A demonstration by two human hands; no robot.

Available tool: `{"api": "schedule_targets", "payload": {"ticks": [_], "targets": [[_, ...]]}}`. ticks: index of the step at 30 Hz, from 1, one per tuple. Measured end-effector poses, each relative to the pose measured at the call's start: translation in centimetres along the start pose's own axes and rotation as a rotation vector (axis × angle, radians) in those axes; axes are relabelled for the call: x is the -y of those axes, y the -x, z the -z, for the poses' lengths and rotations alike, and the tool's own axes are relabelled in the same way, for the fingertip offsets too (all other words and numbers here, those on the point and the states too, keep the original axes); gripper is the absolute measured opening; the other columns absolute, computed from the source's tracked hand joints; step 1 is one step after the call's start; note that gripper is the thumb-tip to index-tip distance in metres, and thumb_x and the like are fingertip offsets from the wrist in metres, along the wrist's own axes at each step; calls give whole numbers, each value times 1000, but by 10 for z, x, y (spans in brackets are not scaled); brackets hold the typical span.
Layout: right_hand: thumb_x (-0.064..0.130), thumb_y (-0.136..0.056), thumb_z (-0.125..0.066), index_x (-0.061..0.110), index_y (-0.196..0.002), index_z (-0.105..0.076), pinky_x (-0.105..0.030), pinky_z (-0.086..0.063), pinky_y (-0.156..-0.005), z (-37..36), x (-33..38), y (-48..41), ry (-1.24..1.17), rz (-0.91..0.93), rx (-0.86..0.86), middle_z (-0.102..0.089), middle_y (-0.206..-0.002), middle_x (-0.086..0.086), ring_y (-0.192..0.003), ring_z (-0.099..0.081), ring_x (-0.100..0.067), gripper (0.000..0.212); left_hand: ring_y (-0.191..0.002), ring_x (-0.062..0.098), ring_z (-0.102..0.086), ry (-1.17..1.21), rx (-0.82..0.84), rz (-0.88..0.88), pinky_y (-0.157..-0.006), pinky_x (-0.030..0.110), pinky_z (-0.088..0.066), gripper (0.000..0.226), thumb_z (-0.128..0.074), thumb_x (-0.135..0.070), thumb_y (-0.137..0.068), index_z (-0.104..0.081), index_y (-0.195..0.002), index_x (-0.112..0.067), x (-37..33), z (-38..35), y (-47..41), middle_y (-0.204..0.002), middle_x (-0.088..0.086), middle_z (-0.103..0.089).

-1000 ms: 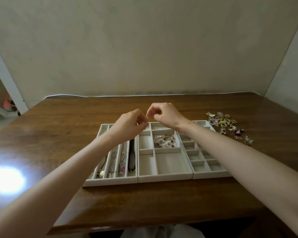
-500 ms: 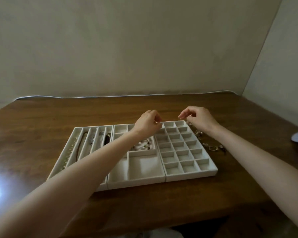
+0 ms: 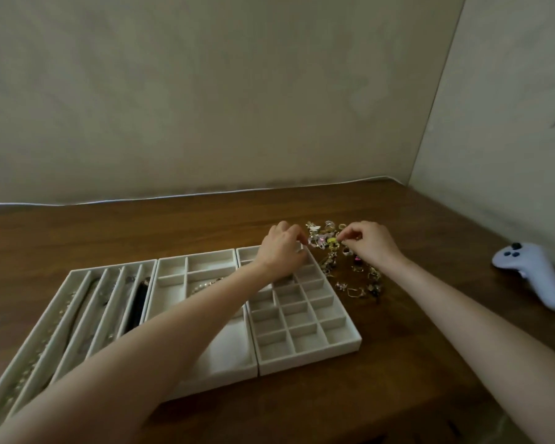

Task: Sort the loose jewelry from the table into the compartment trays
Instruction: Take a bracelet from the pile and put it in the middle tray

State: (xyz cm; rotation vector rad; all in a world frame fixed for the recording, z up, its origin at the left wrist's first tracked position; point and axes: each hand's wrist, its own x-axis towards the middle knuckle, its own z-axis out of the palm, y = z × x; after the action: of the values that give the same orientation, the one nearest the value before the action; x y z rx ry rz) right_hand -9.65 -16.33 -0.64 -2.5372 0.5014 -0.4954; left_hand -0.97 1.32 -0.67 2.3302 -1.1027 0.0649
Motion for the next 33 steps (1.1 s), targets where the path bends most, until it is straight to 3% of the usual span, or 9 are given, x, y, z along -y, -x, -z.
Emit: {"api": "schedule_targets", "payload": {"ticks": [3, 9, 16, 20, 22, 25, 28, 31, 33], "targets": [[24, -90, -62, 22, -96, -70, -25, -41, -75, -10, 10, -8, 80, 35, 6, -60, -115, -2, -98, -57, -16, 10, -119, 21, -40, -7, -8, 7, -99, 34, -38, 23, -53, -19, -91, -57, -114, -17, -1, -2, -5, -124, 7, -46], [38, -86, -66, 24, -100, -67, -26, -40, -71, -30, 28, -19, 293, 69, 57, -55, -112, 0, -98, -56, -17, 20, -120, 20, -40, 27, -11, 40, -101, 35, -39, 19, -53, -18, -91, -58, -109, -19, 8, -4, -11, -124, 5, -46], [40, -84, -68, 22, -83, -72, -30, -44, -76, -27, 30, -28, 266, 13, 167, -66, -109, 5, -104, -59, -15, 19, -114, 19, -45, 74, -68, 19, -97, 34, -42, 14, -53, -14, -91, -60, -104, -16, 10, 1, -12, -116, 5, -49], [29, -85, -69, 18, -78, -70, -38, -50, -82, -9, 27, -28, -104, -46, 179, -70, -94, 2, -92, -63, -13, 13, -108, 19, -52, 211, -115, 14, -93, 34, -46, 16, -51, -10, -90, -60, -105, -11, 4, 7, -15, -111, 5, -56], [20, -86, -67, 14, -83, -68, -31, -49, -81, 4, 31, -25, -305, -41, 144, -68, -87, 0, -84, -63, -11, 7, -110, 19, -55, 287, -84, -15, -94, 32, -47, 24, -54, -7, -90, -54, -115, -8, -1, 10, -17, -116, 7, -59], [10, -87, -64, 11, -82, -63, -16, -44, -64, 19, 39, -23, -515, -11, 110, -63, -75, 1, -62, -60, 1, 5, -118, 18, -53, 415, -13, -26, -100, 30, -44, 45, -60, -3, -87, -43, -128, -6, -9, 14, -24, -126, 9, -56], [4, -87, -62, 6, -84, -59, -21, -49, -58, 29, 42, -25, -668, 11, 113, -65, -74, -6, -54, -61, -7, 5, -117, 19, -53, 618, 25, 10, -99, 35, -46, 55, -65, -7, -84, -38, -133, -6, -17, 19, -29, -128, 10, -54], [6, -87, -62, 8, -83, -59, -23, -51, -60, 33, 46, -26, -724, 34, 89, -65, -72, -5, -58, -61, -10, 5, -105, 17, -58, 688, 32, 41, -89, 29, -50, 49, -66, -12, -84, -44, -128, -5, -23, 25, -31, -117, 8, -59], [7, -86, -64, 9, -84, -61, -21, -50, -57, 34, 48, -25, -759, 47, 107, -64, -73, -4, -61, -61, -9, 4, -92, 16, -61, 660, 47, 37, -82, 29, -51, 33, -65, -14, -86, -54, -117, -7, -23, 29, -31, -105, 9, -63]]}}
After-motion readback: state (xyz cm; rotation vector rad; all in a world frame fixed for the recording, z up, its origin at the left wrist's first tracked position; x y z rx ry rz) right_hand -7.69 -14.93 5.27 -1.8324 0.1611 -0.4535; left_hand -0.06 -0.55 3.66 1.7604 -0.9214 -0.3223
